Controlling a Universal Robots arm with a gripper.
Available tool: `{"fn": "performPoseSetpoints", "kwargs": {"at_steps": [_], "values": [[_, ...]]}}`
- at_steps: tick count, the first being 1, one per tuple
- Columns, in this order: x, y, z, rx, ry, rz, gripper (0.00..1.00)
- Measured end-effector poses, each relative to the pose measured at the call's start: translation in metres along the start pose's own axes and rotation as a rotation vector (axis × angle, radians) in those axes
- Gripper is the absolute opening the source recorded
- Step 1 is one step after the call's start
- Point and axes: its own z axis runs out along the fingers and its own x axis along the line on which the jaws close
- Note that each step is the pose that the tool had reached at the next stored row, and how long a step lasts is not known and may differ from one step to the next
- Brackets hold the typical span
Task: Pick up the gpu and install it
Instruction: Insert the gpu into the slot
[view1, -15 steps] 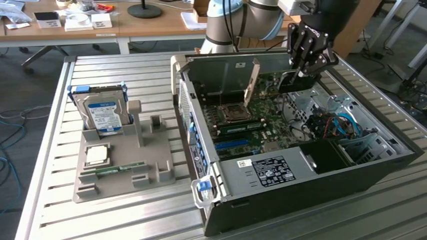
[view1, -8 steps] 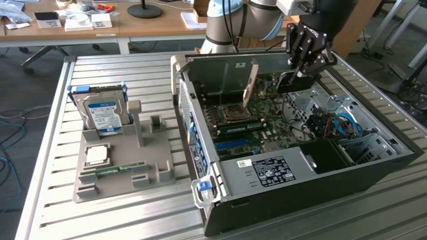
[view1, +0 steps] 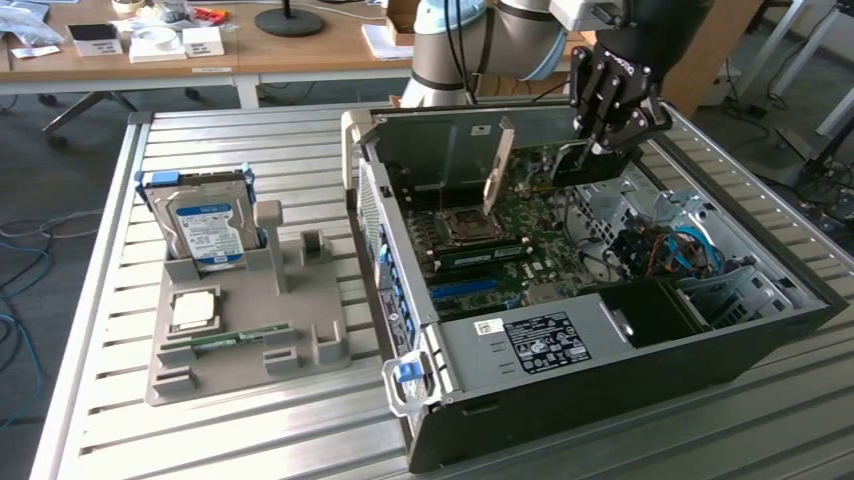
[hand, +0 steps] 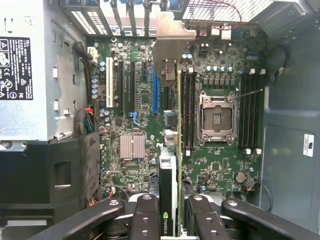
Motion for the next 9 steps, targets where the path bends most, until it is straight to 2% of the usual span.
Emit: {"fn": "performPoseSetpoints", "kwargs": {"at_steps": [5, 9], "values": [[0.0001, 0.0007, 0.0002, 0.0001, 0.0001, 0.002, 0.27], [0.0002, 0.0025, 0.0017, 0.0014, 0.0005, 0.023, 0.27]]}}
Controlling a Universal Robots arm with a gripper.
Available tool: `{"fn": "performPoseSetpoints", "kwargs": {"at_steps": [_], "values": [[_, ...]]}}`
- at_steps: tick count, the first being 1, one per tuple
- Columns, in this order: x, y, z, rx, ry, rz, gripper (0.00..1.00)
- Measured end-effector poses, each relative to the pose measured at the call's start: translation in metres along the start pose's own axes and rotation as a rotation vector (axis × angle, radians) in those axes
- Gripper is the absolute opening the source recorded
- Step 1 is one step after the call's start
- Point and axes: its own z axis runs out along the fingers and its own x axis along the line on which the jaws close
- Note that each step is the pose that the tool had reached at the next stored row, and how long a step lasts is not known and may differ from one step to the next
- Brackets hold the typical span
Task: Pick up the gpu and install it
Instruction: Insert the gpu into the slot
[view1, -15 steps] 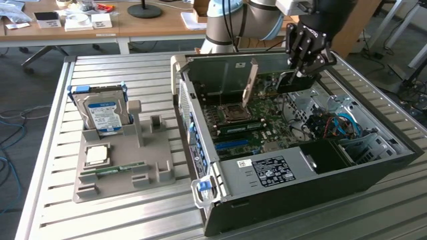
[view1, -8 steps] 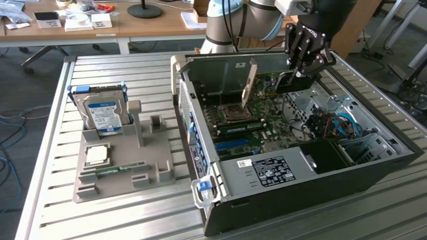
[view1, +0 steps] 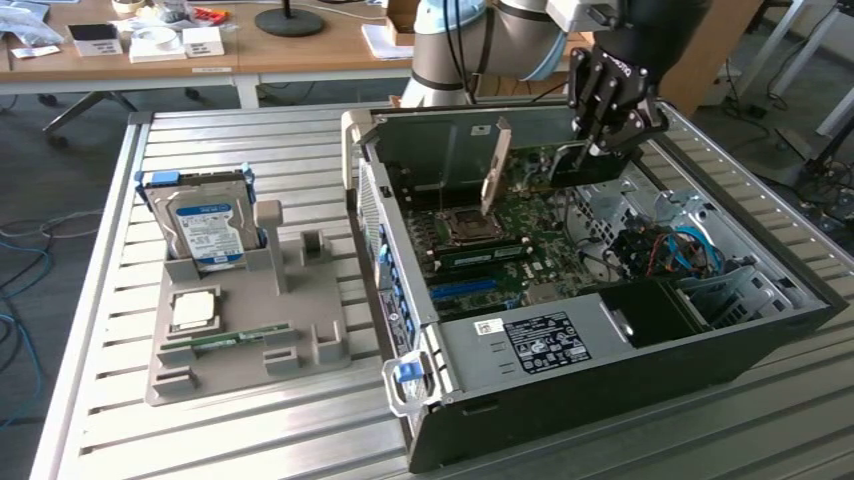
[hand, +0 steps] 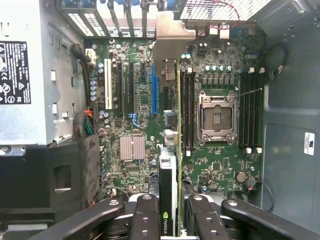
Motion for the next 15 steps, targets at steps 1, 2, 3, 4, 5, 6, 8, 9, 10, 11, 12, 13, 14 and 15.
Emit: {"fn": "performPoseSetpoints", "kwargs": {"at_steps": [1, 2, 3, 4, 5, 6, 8, 9, 10, 11, 12, 13, 14, 15], "values": [[0.000, 0.0009, 0.0006, 0.0003, 0.0000, 0.005, 0.27], [0.000, 0.0018, 0.0014, 0.0007, 0.0000, 0.009, 0.27], [0.000, 0.0023, 0.0026, 0.0009, 0.0000, 0.013, 0.27], [0.000, 0.0025, 0.0039, 0.0011, 0.0001, 0.016, 0.27], [0.000, 0.0026, 0.0055, 0.0012, 0.0002, 0.018, 0.27], [0.001, 0.0028, 0.0072, 0.0014, 0.0001, 0.020, 0.27], [0.001, 0.0034, 0.0103, 0.0015, 0.0003, 0.025, 0.27], [0.001, 0.0038, 0.0117, 0.0017, 0.0003, 0.029, 0.27], [0.001, 0.0048, 0.0142, 0.0020, 0.0005, 0.036, 0.27], [0.001, 0.0053, 0.0154, 0.0021, 0.0006, 0.040, 0.27], [0.001, 0.0058, 0.0165, 0.0022, 0.0005, 0.044, 0.27], [0.001, 0.0063, 0.0174, 0.0021, 0.0007, 0.048, 0.27], [0.001, 0.0063, 0.0174, 0.0021, 0.0007, 0.048, 0.27], [0.001, 0.0064, 0.0174, 0.0022, 0.0007, 0.048, 0.27]]}}
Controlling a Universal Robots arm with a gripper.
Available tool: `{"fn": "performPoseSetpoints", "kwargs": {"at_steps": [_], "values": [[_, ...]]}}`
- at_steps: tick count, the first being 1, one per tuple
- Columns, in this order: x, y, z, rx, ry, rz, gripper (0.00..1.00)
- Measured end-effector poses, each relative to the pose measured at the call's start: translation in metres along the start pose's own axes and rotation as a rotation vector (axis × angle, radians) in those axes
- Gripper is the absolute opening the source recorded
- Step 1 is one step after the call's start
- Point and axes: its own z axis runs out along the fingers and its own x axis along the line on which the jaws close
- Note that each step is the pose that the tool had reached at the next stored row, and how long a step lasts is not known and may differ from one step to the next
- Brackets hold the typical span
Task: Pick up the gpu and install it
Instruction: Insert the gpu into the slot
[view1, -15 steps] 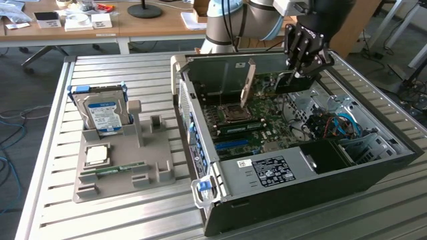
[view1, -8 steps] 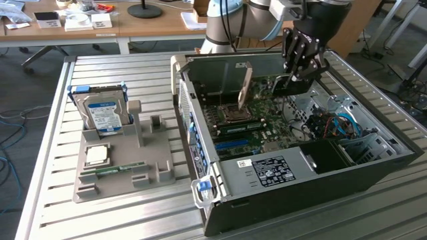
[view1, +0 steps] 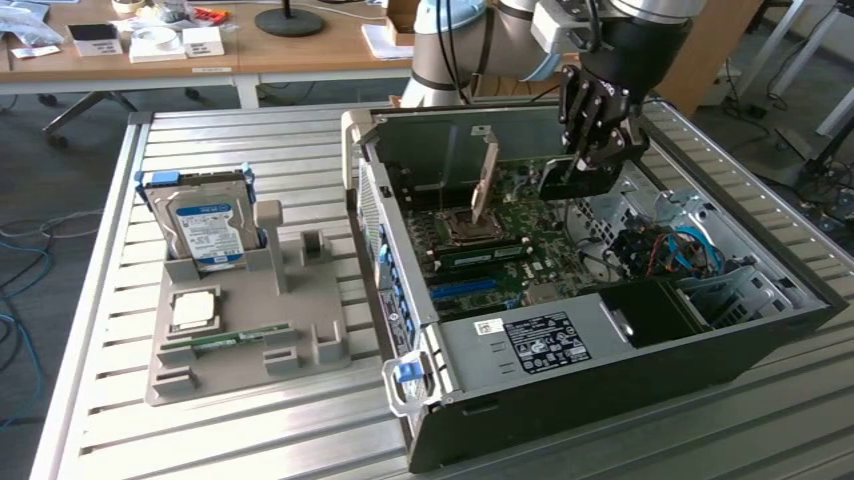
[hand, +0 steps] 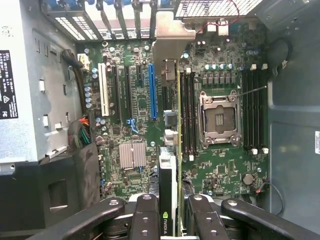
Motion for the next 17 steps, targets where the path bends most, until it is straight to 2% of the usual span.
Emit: {"fn": "performPoseSetpoints", "kwargs": {"at_steps": [17], "values": [[0.0007, 0.0020, 0.0085, 0.0000, 0.0000, 0.000, 0.27]]}}
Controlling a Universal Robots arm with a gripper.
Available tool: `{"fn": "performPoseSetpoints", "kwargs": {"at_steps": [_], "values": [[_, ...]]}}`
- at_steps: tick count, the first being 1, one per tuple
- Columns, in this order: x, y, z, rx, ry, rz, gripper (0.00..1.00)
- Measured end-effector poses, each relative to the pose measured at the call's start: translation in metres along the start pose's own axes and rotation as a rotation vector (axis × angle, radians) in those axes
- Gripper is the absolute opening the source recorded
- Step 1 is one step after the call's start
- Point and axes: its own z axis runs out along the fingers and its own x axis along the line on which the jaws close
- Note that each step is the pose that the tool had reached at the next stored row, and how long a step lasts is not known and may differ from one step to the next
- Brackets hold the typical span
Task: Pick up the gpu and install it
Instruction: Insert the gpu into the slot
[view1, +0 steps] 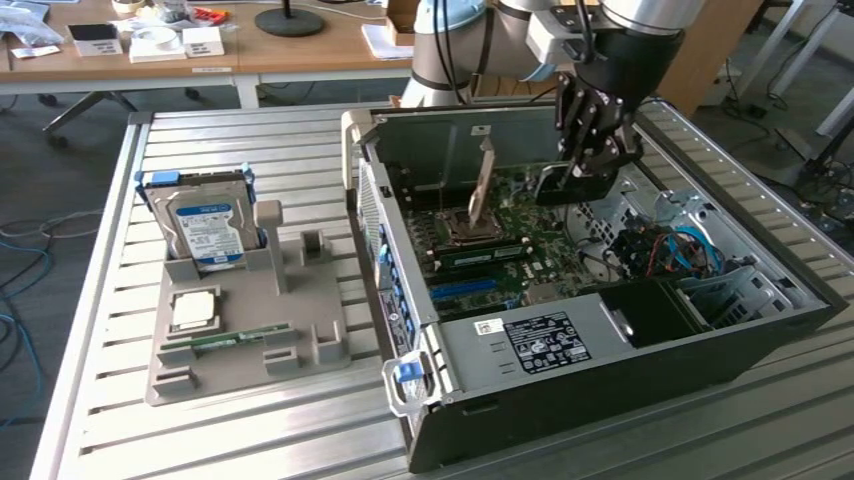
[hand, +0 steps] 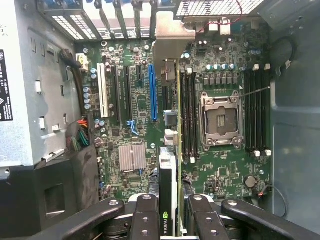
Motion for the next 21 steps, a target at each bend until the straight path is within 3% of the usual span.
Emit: {"fn": "performPoseSetpoints", "kwargs": {"at_steps": [21], "values": [[0.0006, 0.0021, 0.0059, 0.0000, 0.0001, 0.000, 0.27]]}}
